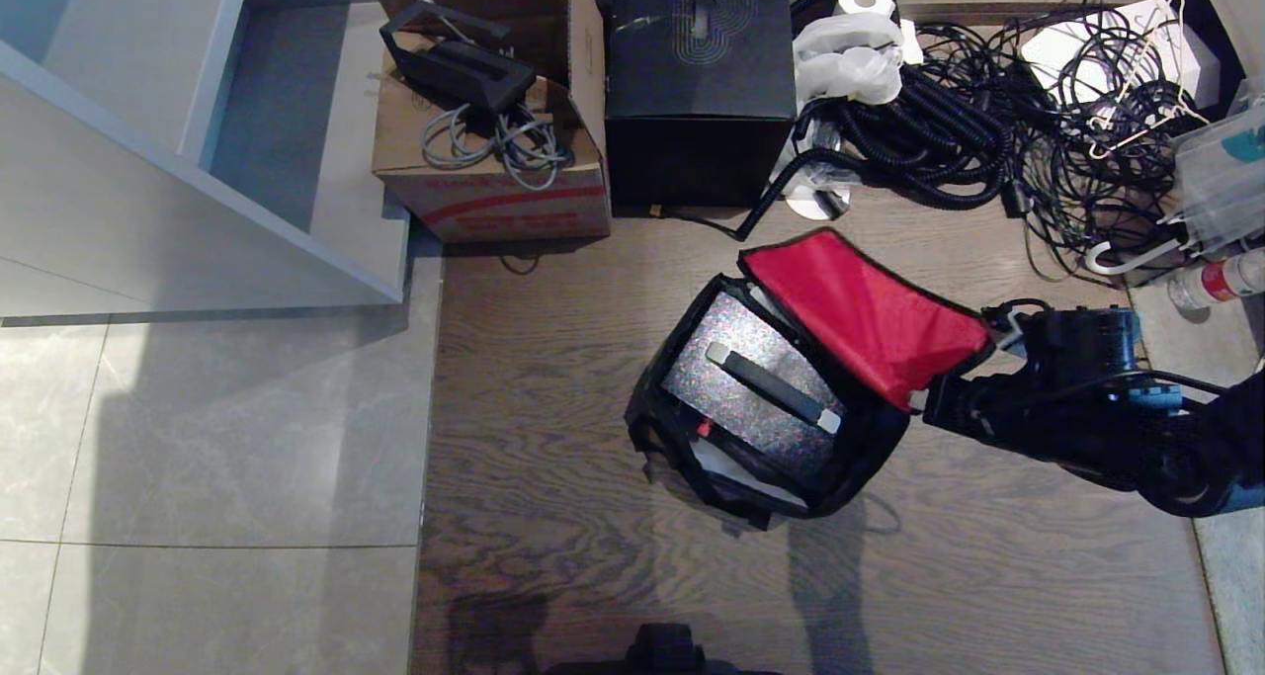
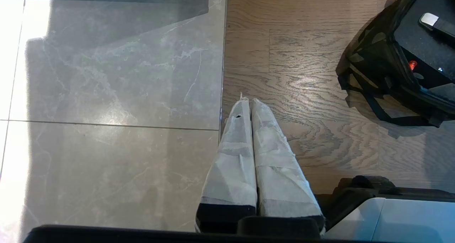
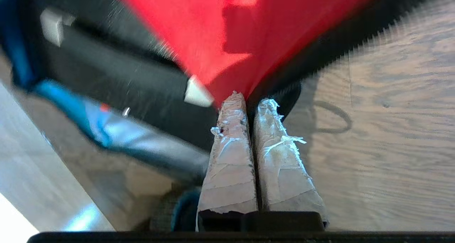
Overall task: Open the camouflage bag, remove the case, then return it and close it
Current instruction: Close the top of the storage box
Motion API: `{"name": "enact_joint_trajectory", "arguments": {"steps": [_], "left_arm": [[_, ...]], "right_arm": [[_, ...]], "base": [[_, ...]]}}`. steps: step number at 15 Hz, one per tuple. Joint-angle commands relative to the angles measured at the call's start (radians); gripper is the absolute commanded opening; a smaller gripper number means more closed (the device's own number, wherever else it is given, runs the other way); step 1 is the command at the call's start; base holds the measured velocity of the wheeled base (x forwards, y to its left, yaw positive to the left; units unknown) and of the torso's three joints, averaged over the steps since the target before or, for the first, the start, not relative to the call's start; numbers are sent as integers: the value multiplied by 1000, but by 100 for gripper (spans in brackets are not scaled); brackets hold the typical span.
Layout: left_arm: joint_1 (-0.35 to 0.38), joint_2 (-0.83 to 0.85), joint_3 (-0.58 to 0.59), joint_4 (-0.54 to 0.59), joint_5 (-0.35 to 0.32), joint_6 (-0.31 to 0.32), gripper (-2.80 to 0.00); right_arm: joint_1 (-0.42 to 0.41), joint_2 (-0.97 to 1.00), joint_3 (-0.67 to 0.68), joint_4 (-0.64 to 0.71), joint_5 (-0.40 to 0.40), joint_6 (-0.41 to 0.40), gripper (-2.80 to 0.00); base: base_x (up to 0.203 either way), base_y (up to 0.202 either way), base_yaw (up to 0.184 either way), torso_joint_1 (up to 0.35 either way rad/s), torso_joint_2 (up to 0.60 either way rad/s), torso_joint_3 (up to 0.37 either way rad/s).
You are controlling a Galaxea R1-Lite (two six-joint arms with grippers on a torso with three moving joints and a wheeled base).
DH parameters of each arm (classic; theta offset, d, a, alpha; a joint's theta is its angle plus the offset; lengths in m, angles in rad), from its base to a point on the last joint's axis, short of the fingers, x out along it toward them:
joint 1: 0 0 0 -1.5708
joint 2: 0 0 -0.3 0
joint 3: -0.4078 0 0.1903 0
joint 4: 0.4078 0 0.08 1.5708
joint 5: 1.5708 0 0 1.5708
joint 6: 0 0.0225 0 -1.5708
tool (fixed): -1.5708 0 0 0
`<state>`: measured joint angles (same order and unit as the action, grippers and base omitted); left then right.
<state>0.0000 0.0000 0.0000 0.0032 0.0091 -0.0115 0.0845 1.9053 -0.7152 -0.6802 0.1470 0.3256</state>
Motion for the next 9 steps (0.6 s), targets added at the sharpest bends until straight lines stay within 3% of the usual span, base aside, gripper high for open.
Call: {"name": "enact_joint_trajectory", "arguments": {"steps": [1, 3, 6, 9], "left_arm": [[0, 0, 0, 0, 0, -1, -280], [0, 0, 0, 0, 0, -1, -280], [0, 0, 0, 0, 0, -1, -280], [0, 0, 0, 0, 0, -1, -280]], "right_arm": [[55, -76, 66, -5, 3, -5, -280], [108, -105, 109, -6, -3, -63, -280], [151, -131, 166, -11, -15, -270, -280], [196, -133, 227, -32, -15, -345, -280]], "base": [[0, 0, 0, 0, 0, 0], [0, 0, 0, 0, 0, 0], [0, 0, 0, 0, 0, 0], [0, 0, 0, 0, 0, 0]]}}
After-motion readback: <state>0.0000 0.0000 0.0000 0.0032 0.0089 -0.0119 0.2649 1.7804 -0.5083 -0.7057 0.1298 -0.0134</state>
